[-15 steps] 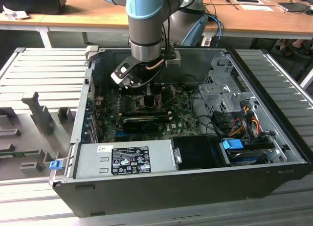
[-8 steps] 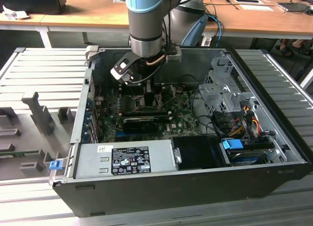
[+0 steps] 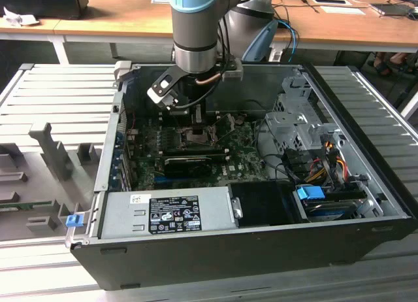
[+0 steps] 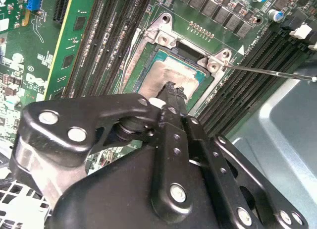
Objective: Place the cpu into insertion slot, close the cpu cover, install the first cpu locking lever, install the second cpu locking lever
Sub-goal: 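Place the cpu into insertion slot, then close the cpu cover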
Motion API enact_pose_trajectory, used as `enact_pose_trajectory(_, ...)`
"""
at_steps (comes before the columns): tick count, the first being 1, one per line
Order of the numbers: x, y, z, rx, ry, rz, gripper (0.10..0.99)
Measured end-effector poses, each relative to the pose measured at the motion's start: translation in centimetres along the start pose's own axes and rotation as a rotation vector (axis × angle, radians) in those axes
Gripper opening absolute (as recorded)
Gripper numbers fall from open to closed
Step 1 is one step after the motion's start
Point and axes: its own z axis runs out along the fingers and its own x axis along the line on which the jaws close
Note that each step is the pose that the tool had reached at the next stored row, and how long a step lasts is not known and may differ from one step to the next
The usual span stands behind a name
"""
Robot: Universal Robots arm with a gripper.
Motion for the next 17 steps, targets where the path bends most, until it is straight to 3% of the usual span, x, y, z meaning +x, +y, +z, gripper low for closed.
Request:
enact_pose_trajectory(1,0.00,0.00,-0.08,0.001,-0.0001,0.000,0.106)
enact_pose_trajectory(13,-0.06,0.12,-0.78,0.007,0.0002,0.001,0.106)
enact_pose_trajectory(17,-0.17,1.34,-0.70,0.010,0.0011,0.001,0.106)
